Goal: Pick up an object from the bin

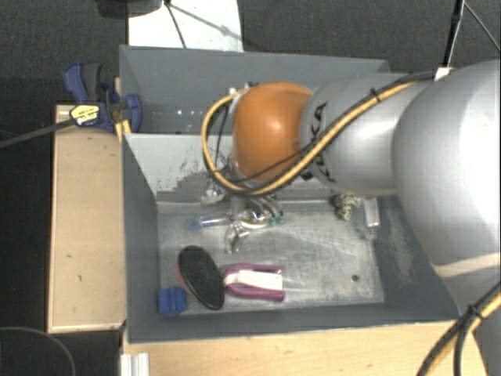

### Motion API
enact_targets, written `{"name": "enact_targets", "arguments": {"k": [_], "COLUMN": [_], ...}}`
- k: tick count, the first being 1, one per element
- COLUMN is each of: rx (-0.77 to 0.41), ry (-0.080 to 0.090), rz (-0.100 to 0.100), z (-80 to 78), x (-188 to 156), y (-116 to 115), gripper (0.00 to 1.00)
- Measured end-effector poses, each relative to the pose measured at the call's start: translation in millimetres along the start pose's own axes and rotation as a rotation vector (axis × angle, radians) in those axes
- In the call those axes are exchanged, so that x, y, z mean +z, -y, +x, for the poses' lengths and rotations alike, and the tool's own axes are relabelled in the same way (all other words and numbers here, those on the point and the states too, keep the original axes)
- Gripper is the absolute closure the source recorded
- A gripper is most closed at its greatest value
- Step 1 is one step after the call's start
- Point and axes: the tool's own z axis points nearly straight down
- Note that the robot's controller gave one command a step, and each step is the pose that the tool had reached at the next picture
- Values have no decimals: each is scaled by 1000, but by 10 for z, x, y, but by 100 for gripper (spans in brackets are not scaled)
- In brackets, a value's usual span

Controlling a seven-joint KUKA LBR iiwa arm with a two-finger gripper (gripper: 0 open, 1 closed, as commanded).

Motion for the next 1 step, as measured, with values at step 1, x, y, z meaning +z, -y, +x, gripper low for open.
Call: {"name": "enact_targets", "arguments": {"k": [1], "rx": [-37], "ry": [-2], "rz": [0], "z": [84], "x": [315], "y": [230], "gripper": [0]}}
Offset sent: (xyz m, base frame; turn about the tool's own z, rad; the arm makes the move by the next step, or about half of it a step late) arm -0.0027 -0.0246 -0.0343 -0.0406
